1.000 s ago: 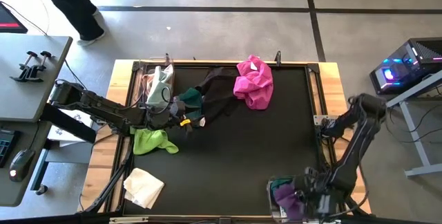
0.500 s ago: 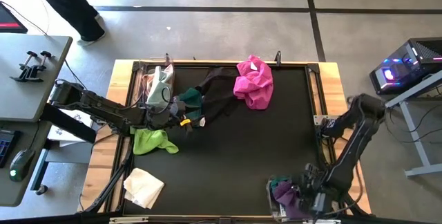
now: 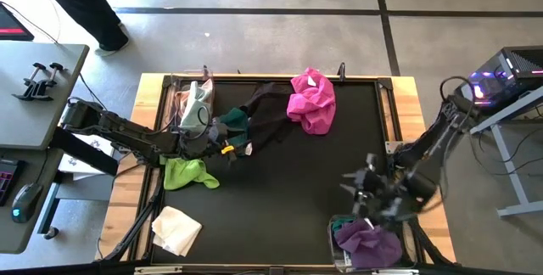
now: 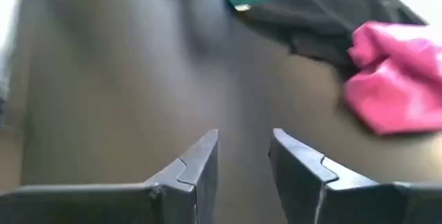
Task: Sort towels by color in basket
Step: Put the light green towel into the top transparent bin
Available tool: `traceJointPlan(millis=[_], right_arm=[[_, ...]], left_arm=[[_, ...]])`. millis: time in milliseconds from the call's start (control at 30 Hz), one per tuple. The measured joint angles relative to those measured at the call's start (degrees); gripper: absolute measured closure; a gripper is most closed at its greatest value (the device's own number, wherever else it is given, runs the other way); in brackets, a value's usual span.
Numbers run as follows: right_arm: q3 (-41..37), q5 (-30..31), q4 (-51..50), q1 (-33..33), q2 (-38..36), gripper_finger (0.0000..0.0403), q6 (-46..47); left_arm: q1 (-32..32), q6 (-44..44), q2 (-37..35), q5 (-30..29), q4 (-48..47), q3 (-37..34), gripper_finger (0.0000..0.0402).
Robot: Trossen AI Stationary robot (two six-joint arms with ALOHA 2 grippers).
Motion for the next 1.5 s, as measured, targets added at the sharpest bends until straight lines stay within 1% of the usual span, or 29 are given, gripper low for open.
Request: traceJointPlan(millis=[67, 100, 133, 200, 267, 300, 333, 367, 400, 467, 533, 600, 667, 733, 833, 933, 967, 1033, 1133, 1200, 1300, 1400, 1500], right_arm=[[-1.6, -0.5, 4.0, -5.0, 0.0, 0.0284, -10.9], [-3.1, -1.6, 8.1, -7.6, -0.2, 0.0286, -17.0], [-5.0, -4.0, 13.5, -10.5, -0.5, 0.0288, -23.1], [-10.5, -13.0, 28.0, -17.0, -0.8, 0.0294, -35.3], [-17.9, -25.2, 47.5, -23.7, -0.5, 0.0300, -44.6], [-21.8, -31.9, 58.2, -26.8, 0.2, 0.0304, -48.1], [-25.2, -37.2, 68.8, -30.0, 1.2, 0.0307, -50.6], [-28.1, -41.3, 78.5, -32.6, 2.7, 0.0310, -52.3], [-30.5, -43.3, 86.4, -34.8, 4.3, 0.0312, -53.2], [-33.6, -43.6, 99.0, -38.3, 8.4, 0.0314, -55.0], [-34.3, -43.1, 105.5, -40.5, 12.5, 0.0315, -57.7], [-33.2, -43.1, 108.5, -41.8, 16.6, 0.0312, -59.5], [-31.2, -43.1, 109.3, -42.5, 20.5, 0.0304, -59.6], [-28.6, -43.1, 109.6, -42.7, 24.1, 0.0290, -59.5], [-25.2, -43.1, 109.5, -42.7, 28.9, 0.0266, -59.5], [-22.0, -43.1, 109.6, -42.7, 32.7, 0.0243, -58.5], [-21.0, -43.1, 109.6, -42.7, 34.0, 0.0237, -57.9], [-19.4, -43.1, 109.6, -42.7, 36.3, 0.0229, -56.5], [-17.1, -43.1, 109.5, -42.6, 39.6, 0.0224, -54.9], [-15.9, -43.1, 109.4, -42.5, 41.6, 0.0224, -54.0], [-14.8, -43.7, 109.2, -42.5, 43.6, 0.0224, -52.8], [-14.0, -44.2, 109.3, -42.5, 44.3, 0.0224, -51.5], [-13.8, -44.5, 109.5, -42.5, 44.3, 0.0224, -50.6]], left_arm=[[0.0, 0.3, 0.0, -0.2, 0.8, 0.0, 0.0207], [0.0, 0.3, 0.0, -0.3, 1.2, 0.0, 0.0207], [0.0, 0.3, 0.0, -0.3, 1.5, 0.0, 0.0207], [0.0, 0.3, 0.0, -0.3, 2.3, 0.0, 0.0207], [0.0, 0.3, 0.0, -0.3, 2.4, 0.0, 0.0207], [0.0, 0.3, 0.0, -0.3, 2.4, 0.0, 0.0207], [0.0, 0.3, 0.0, -0.4, 2.4, 0.0, 0.0207], [0.0, 0.5, 0.0, -0.3, 2.4, 0.0, 0.0207], [0.0, 1.0, 0.0, -0.3, 2.4, 0.0, 0.0207], [-0.2, 2.0, 0.3, -0.3, 2.3, 0.0, 0.0207], [-0.2, 2.0, 0.8, -0.4, 1.9, 0.0, 0.0207], [-0.2, 0.1, 1.7, -0.3, 1.3, 0.0, 0.0207], [-0.2, -1.8, 3.0, -0.3, 1.2, 0.0, 0.0207], [-0.2, -1.7, 4.5, -0.3, 2.0, 0.0, 0.0207], [-0.8, 0.5, 6.9, -0.4, 3.4, 1.3, 0.0207], [-2.6, 6.2, 8.6, -0.1, 2.0, 4.5, 0.0211], [-3.3, 8.5, 8.8, -0.1, -0.5, 5.9, 0.0213], [-4.6, 12.2, 8.8, -0.2, -8.8, 9.1, 0.0216], [-6.2, 12.2, 8.8, -2.0, -24.7, 14.1, 0.0220], [-6.7, 9.6, 8.8, -2.5, -33.4, 16.3, 0.0220], [-6.9, 3.5, 8.8, -2.4, -41.7, 16.8, 0.0220], [-6.7, -4.4, 9.1, -1.6, -48.6, 16.8, 0.0220], [-6.4, -9.0, 10.0, -0.7, -52.6, 16.7, 0.0220]])
